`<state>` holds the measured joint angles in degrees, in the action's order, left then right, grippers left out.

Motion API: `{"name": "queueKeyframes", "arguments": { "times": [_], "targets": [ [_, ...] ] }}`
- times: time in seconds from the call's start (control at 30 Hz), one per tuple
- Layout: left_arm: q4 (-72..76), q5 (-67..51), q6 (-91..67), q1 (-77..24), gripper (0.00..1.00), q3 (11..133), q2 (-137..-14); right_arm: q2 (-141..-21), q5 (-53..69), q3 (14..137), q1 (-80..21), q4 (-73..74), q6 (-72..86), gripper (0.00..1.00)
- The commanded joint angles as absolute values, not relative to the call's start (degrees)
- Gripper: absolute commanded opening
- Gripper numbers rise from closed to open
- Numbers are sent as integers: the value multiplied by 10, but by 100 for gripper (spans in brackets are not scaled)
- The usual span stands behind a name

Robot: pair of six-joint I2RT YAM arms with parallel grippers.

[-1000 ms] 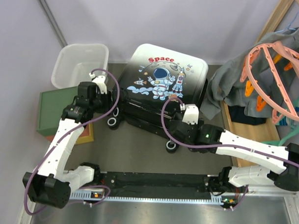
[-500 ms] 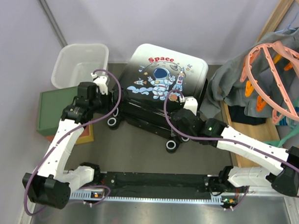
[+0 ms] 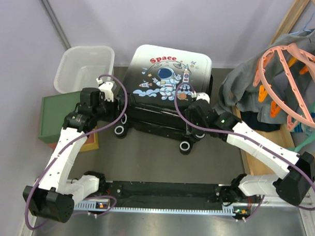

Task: Open, take out, and arrange the luggage

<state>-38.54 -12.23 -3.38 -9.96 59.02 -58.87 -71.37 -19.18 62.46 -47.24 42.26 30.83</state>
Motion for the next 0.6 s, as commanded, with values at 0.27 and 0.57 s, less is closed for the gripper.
{"name": "queueKeyframes", "arguments": {
  "times": [0.27, 0.57],
  "targets": [
    [-360, -207, -86, -109, 0, 632, -600, -744, -101, 792, -384, 281, 188, 0],
    [-303, -195, -84, -109, 0, 604, -639, -779, -4, 755, -346, 234, 146, 0]
  ]
}}
